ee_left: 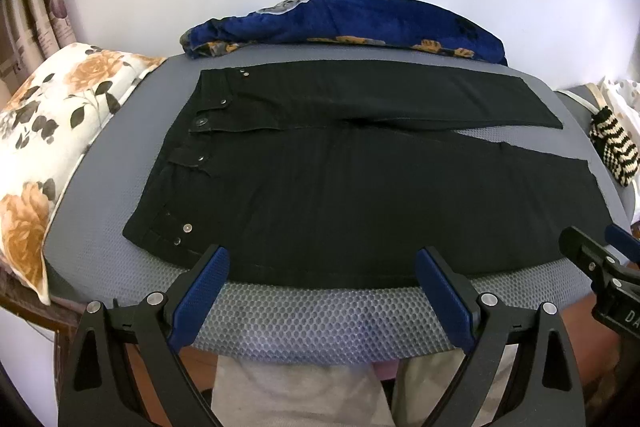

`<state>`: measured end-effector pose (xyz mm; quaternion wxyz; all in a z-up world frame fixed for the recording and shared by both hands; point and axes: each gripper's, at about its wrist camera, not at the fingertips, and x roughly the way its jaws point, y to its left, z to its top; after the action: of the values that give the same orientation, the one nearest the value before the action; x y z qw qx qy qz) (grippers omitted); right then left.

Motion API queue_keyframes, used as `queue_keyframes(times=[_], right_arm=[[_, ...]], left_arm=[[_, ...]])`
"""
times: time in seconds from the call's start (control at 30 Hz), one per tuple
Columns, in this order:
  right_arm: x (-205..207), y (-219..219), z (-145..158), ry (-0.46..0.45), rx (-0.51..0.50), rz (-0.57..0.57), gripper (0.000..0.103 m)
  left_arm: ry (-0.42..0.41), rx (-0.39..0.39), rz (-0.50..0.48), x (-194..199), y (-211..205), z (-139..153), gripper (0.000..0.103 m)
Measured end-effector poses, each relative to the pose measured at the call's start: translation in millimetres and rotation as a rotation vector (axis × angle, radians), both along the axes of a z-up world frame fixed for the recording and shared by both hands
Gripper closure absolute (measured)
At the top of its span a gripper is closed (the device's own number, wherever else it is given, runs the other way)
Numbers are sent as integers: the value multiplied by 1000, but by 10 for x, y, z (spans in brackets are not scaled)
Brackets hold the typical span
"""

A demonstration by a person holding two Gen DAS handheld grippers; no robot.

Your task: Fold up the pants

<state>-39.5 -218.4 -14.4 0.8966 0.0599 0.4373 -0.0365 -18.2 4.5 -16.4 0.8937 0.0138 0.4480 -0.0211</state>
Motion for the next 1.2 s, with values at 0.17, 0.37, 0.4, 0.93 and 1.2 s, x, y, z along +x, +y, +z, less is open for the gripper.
queue_keyframes(times=[0.17,0.37,0.4,0.93,1.2], right_arm=[[-4,8,-26,6,1,2,0],[10,17,-37,13,3,0,0],[14,20,-37,13,3,1,0],[26,37,-46,21,4,7,1],[31,35,-68,24,5,12,2]], left_arm=[[10,2,-2,16,0,-21,9],[12,5,-7,17,-10,-39,9],[12,5,-7,17,-8,-42,9],[10,10,-5,14,-27,-48,9],[10,10,-8,9,-35,-58,9]])
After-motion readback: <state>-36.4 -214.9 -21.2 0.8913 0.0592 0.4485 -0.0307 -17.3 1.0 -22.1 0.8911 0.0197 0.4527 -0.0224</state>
